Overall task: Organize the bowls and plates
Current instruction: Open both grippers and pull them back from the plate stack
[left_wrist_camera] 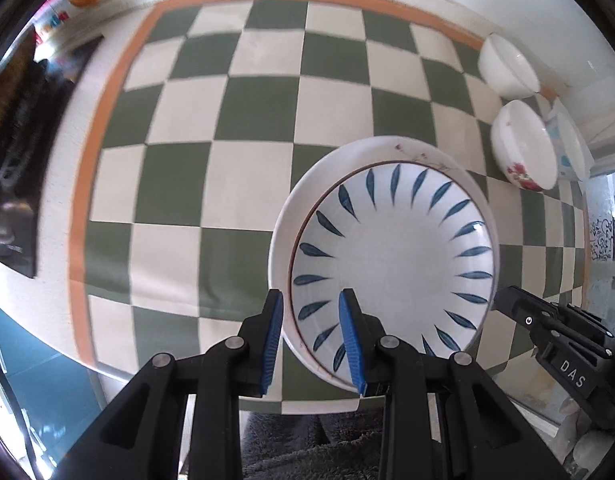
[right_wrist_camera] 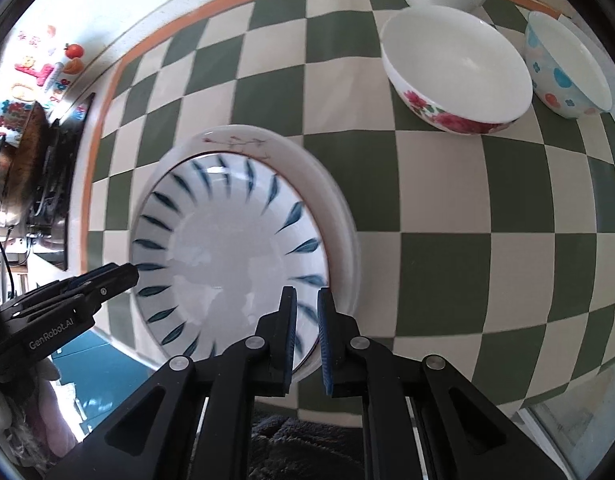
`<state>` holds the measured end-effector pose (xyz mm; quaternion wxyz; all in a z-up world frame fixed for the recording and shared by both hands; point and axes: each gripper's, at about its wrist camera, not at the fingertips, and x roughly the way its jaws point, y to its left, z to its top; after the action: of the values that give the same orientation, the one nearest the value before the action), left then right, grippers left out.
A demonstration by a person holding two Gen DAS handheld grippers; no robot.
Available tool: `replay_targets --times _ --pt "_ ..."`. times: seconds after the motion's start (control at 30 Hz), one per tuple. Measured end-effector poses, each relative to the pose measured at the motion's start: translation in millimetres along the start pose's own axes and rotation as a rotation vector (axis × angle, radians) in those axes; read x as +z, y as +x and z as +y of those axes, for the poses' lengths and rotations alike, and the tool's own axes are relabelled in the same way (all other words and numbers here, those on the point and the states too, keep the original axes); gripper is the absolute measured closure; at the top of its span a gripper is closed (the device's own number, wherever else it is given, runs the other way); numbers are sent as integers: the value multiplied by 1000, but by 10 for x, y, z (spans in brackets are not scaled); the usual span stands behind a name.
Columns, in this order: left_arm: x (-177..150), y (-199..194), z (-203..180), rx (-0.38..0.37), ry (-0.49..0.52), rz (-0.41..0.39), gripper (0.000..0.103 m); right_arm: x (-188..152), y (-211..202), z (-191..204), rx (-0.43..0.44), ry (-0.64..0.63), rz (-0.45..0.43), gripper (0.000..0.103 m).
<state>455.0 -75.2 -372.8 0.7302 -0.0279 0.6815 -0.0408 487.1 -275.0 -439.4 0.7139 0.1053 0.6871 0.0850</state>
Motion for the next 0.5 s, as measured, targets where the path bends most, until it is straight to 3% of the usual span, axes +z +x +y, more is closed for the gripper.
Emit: replay_targets --times 0.1,0.2,0.23,0.27,0.33,0.37,0.43,0.5 --pt "-151 -255 -14 4 21 -61 75 -149 -182 107 -8 -19 -38 90" --pt "-254 -521 -8 1 39 -122 66 -339 -430 211 -22 -34 -93 80" --pt "-290 -605 -1 -1 45 -143 58 -395 -508 238 -31 -34 -111 76" --pt "-317 -675 -2 -2 51 -164 44 -469 -614 277 -37 -38 -134 74" --pt "-366 -827 -16 -1 70 -207 19 -575 -773 328 -28 -38 -166 61" --pt "-391 -893 -15 1 72 -228 15 -638 -868 365 -21 -41 -186 56" --pt "-460 -1030 -15 6 80 -267 11 -738 -1030 427 -14 -48 -221 30" --pt "-516 -1125 -2 1 77 -293 9 -832 -1197 496 -19 -53 -255 19"
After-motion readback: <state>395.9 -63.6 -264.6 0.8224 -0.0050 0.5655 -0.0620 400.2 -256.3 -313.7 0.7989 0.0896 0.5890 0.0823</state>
